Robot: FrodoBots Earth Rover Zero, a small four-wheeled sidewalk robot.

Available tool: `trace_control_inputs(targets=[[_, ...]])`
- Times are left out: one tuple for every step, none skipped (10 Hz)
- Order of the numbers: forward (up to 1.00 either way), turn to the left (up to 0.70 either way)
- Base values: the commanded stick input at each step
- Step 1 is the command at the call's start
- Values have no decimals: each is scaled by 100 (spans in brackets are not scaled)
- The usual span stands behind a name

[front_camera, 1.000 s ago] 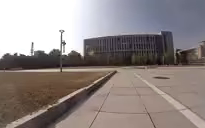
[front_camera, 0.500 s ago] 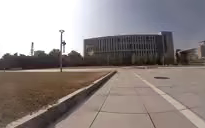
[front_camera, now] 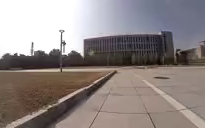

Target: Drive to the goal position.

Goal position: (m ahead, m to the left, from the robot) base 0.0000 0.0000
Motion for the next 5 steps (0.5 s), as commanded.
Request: trace_control_inputs(targets=[[4, 0], [4, 0], [4, 0], [4, 0], [4, 0]])
